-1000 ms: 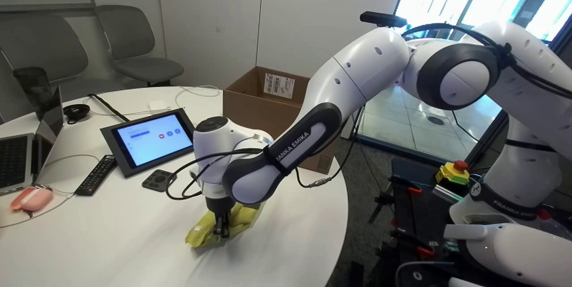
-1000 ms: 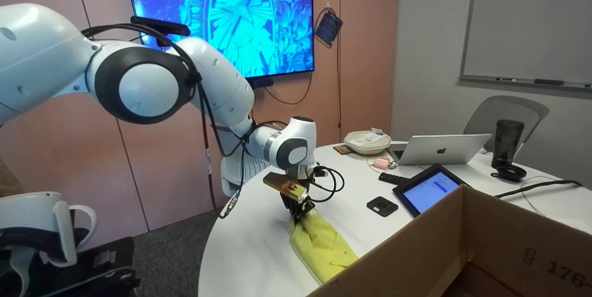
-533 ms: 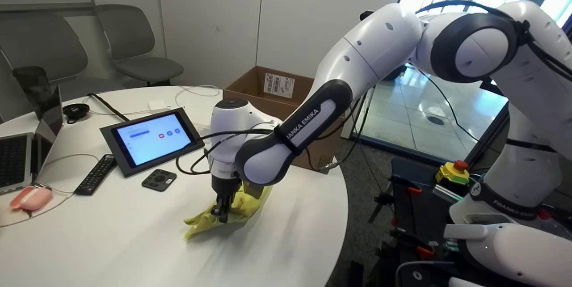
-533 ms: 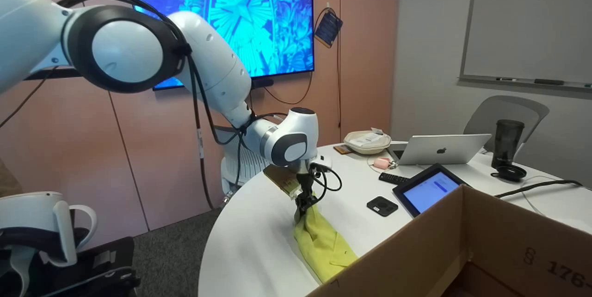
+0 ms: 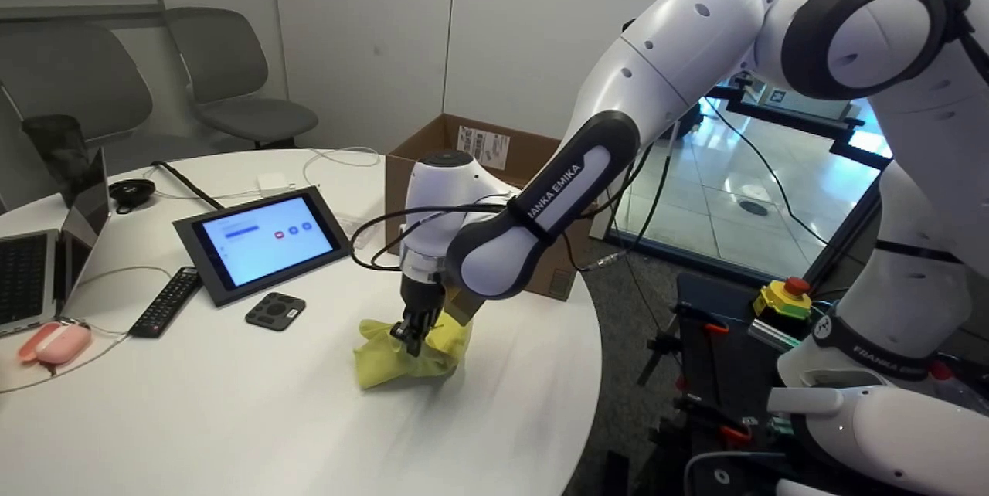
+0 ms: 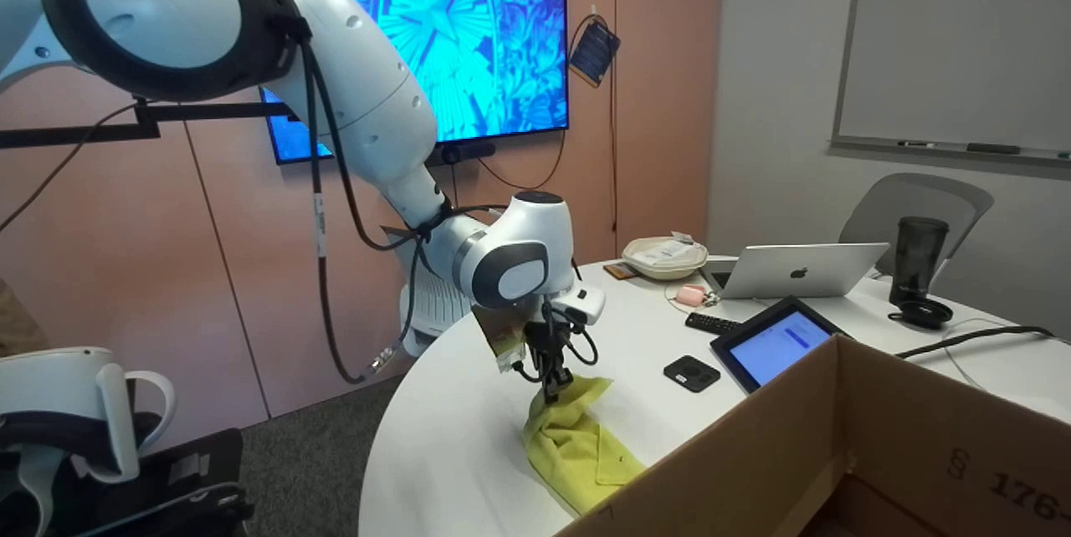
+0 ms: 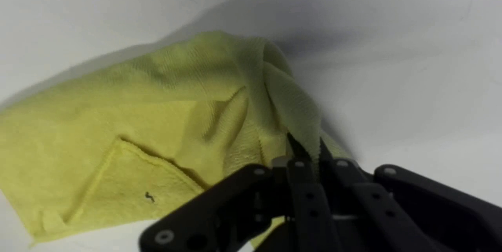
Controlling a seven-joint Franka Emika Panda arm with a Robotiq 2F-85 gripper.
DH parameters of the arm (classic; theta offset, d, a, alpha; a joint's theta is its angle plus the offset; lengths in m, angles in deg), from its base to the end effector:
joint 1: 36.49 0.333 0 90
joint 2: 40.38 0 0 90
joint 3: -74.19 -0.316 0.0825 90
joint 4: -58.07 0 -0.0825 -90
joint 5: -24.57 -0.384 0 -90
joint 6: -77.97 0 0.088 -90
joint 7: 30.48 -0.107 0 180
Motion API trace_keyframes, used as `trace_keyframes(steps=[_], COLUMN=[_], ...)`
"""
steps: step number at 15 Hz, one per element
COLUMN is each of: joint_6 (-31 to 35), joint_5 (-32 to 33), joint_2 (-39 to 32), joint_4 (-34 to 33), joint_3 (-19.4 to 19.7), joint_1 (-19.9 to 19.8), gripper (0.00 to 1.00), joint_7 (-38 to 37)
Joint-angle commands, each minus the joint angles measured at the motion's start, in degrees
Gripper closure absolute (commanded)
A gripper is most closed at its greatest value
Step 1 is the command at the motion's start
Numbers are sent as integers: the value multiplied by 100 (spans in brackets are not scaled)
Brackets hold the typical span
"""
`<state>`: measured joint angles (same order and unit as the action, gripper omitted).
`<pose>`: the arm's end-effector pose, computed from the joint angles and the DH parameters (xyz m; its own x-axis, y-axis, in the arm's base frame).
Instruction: Put the marker on the towel, fold the towel, and then put the folded towel in the box
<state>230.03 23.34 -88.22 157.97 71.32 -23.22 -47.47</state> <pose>0.6351 0.1807 0.1037 0.9969 -0.0532 0.0576 -0.0492 -0.9964 -0.0684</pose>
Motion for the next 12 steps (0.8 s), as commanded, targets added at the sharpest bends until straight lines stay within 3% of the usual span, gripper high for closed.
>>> trace_keyframes(steps=[1, 12], joint_6=[265, -95], joint_5=[-294, -694], joint_2=[271, -405], joint_4=[615, 199], joint_3=[252, 706], joint_1=[98, -39], gripper=[100, 100], joint_7=[-571, -1285])
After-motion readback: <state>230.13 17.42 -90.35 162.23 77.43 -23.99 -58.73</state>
